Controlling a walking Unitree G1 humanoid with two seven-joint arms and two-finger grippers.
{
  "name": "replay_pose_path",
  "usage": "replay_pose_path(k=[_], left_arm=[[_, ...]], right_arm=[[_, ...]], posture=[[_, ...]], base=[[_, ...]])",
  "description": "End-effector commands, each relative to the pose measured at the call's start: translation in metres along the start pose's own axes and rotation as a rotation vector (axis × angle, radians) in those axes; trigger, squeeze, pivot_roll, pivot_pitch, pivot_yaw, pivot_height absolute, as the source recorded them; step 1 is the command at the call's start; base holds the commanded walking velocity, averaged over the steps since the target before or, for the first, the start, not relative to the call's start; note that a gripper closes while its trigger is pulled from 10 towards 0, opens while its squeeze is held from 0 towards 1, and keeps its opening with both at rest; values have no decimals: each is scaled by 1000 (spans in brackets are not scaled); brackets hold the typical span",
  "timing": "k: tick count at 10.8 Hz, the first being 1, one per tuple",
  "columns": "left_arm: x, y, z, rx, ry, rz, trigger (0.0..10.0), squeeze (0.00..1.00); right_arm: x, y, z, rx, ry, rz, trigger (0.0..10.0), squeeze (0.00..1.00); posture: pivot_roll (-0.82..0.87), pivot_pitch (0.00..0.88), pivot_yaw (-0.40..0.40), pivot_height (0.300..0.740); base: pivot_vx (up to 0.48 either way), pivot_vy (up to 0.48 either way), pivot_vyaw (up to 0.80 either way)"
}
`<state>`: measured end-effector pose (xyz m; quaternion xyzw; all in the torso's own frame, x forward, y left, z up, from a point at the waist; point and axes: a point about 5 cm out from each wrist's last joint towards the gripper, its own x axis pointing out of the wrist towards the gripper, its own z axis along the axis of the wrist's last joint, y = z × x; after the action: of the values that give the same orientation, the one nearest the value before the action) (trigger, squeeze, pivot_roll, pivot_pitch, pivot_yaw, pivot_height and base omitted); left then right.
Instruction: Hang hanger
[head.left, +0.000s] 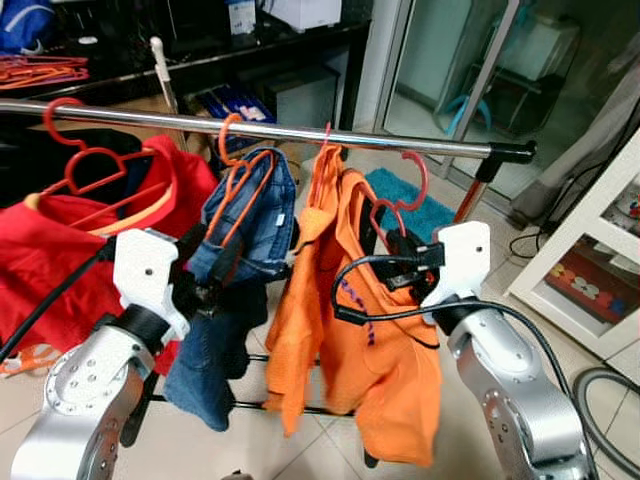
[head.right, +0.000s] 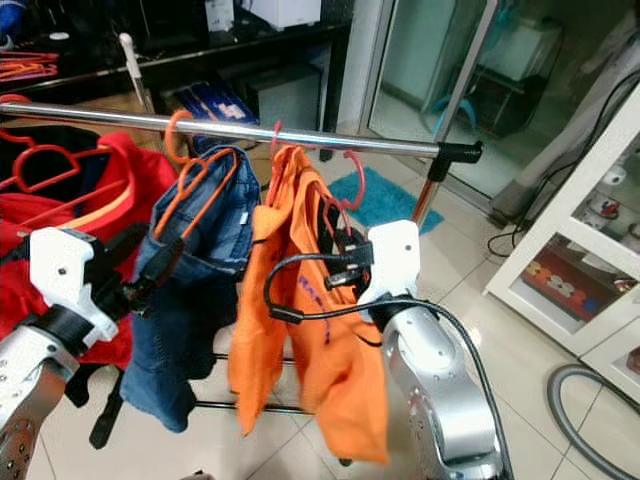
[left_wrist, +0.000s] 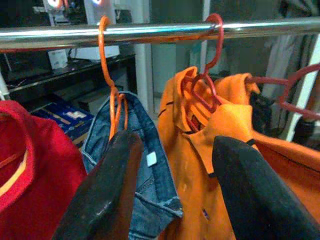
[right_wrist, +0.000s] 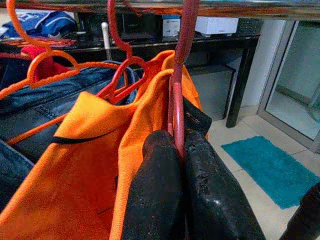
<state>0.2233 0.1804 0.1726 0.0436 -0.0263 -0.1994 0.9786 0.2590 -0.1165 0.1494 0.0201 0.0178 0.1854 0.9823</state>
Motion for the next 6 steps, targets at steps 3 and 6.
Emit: replay_pose_path(k=[3,6], left_arm=[[13,-8,10,11,-10,-145,10000,0],[17,-3,21,8,-14,-218,10000,0]], right_arm=[[14,-13,20,-79,-76,2,10000,0],[26,-15,25,-116,-57,-3,10000,0]], posture=[[-12,7,-44,740],[-26,0,-32,740]], base=[[0,0,0],[0,0,0]])
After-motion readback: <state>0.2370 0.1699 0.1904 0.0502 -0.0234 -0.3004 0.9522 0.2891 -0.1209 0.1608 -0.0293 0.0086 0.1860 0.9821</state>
